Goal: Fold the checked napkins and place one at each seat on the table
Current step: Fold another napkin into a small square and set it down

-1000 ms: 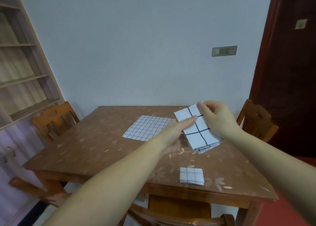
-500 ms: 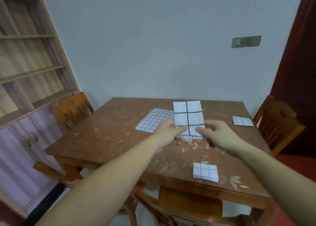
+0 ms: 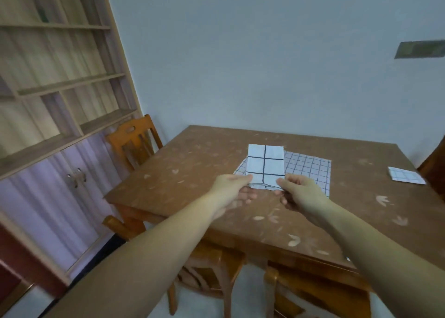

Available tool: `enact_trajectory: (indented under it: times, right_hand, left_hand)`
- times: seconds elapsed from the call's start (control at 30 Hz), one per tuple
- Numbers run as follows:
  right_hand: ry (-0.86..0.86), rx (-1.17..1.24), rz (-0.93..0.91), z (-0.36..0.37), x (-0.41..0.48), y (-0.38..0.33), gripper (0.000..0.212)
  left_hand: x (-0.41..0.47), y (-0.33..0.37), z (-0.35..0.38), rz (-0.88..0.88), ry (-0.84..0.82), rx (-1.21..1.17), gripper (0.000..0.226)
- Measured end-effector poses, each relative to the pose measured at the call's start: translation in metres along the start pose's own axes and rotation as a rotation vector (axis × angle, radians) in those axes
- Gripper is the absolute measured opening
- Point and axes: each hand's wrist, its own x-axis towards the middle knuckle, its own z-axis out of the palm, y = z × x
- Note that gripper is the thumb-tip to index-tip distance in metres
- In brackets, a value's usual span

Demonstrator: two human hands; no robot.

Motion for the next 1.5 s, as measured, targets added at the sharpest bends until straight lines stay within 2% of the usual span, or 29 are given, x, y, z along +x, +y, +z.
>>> enact_trajectory:
  times: [0.1, 0.27, 0.4, 0.53, 0.63, 0.67, 0.77, 0.83, 1.03, 1.2, 1.33, 1.5]
  right_hand:
    - [-0.005, 0.023, 0.033, 0.054, 0.018, 0.006, 0.017]
    - [-0.074, -0.066, 0.086, 0.106, 0.042, 0.008, 0.023]
    - [-0.124, -0.178, 0.156, 0.129, 0.069, 0.017, 0.024]
    - [-0.155, -0.191, 0.192, 0.143, 0.109, 0.027, 0.017]
    - [-0.161, -0.188, 0.188, 0.151, 0.144, 0.036, 0.020]
    - [-0.167, -0.177, 0.195, 0.154, 0.156, 0.040, 0.021]
    - [-0.176, -0.174, 0.246, 0.163, 0.184, 0.055, 0.009]
    - [-0.167, -0.189, 0.274, 0.168, 0.200, 0.067, 0.011]
    - [-0.053, -0.180, 0.379, 0.186, 0.234, 0.100, 0.011]
    - [0.032, -0.251, 0.494, 0.209, 0.249, 0.140, 0.010]
    - [0.019, -0.386, 0.580, 0.219, 0.255, 0.168, 0.004]
    - [-0.048, -0.471, 0.657, 0.223, 0.257, 0.186, 0.022]
  left_hand:
    - [0.010, -0.004, -0.052, -0.031, -0.036, 0.070, 0.013]
    - [0.034, -0.013, -0.122, -0.056, -0.005, 0.176, 0.016]
    - [0.063, -0.027, -0.156, -0.098, -0.004, 0.219, 0.013]
    - [0.097, -0.035, -0.178, -0.125, 0.011, 0.323, 0.010]
    - [0.133, -0.038, -0.195, -0.170, 0.038, 0.361, 0.031]
    - [0.144, -0.039, -0.201, -0.181, 0.047, 0.401, 0.033]
    - [0.172, -0.045, -0.216, -0.217, 0.062, 0.514, 0.024]
    - [0.192, -0.055, -0.224, -0.257, 0.052, 0.492, 0.021]
    - [0.233, -0.090, -0.242, -0.366, -0.010, 0.423, 0.020]
    - [0.262, -0.133, -0.259, -0.440, -0.056, 0.462, 0.022]
    - [0.271, -0.157, -0.267, -0.427, -0.142, 0.650, 0.004]
    - [0.276, -0.171, -0.276, -0.341, -0.365, 0.956, 0.009]
